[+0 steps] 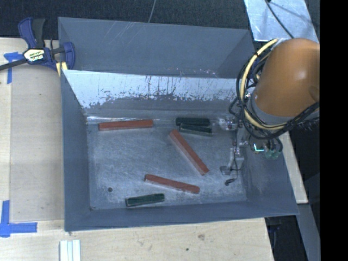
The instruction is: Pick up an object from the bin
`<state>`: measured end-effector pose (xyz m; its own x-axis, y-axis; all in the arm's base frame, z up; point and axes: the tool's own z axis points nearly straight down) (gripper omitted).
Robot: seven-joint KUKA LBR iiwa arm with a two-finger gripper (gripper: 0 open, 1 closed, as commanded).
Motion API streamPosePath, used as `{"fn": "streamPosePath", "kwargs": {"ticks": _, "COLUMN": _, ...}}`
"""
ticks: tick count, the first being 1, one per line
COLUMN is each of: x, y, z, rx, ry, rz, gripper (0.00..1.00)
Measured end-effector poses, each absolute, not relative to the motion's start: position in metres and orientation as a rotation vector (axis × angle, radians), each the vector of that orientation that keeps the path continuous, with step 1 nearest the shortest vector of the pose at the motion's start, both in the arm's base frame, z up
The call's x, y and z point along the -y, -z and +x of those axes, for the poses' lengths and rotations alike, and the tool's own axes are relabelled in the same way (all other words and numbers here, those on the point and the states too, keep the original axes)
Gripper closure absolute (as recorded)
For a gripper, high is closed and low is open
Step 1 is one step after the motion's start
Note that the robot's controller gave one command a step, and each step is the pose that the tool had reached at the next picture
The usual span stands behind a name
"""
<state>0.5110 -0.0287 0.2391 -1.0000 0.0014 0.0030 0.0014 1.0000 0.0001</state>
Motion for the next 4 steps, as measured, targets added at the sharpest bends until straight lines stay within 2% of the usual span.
{"fn": "streamPosePath", "kwargs": {"ticks": 1, "x": 0.029, "y": -0.242, "z": 0.512, "rx": 3.146, "ry": -0.001, "rz": -0.001, "gripper": 0.0}}
{"fn": "streamPosePath", "kwargs": {"ticks": 2, "x": 0.007, "y": -0.184, "z": 0.526, "rx": 3.151, "ry": -0.001, "rz": 0.055, "gripper": 0.0}}
{"fn": "streamPosePath", "kwargs": {"ticks": 3, "x": 0.022, "y": -0.101, "z": 0.511, "rx": 3.081, "ry": 0.0, "rz": 0.663, "gripper": 0.0}}
{"fn": "streamPosePath", "kwargs": {"ticks": 4, "x": 0.048, "y": -0.07, "z": 0.505, "rx": 3.062, "ry": -0.001, "rz": 0.717, "gripper": 0.0}}
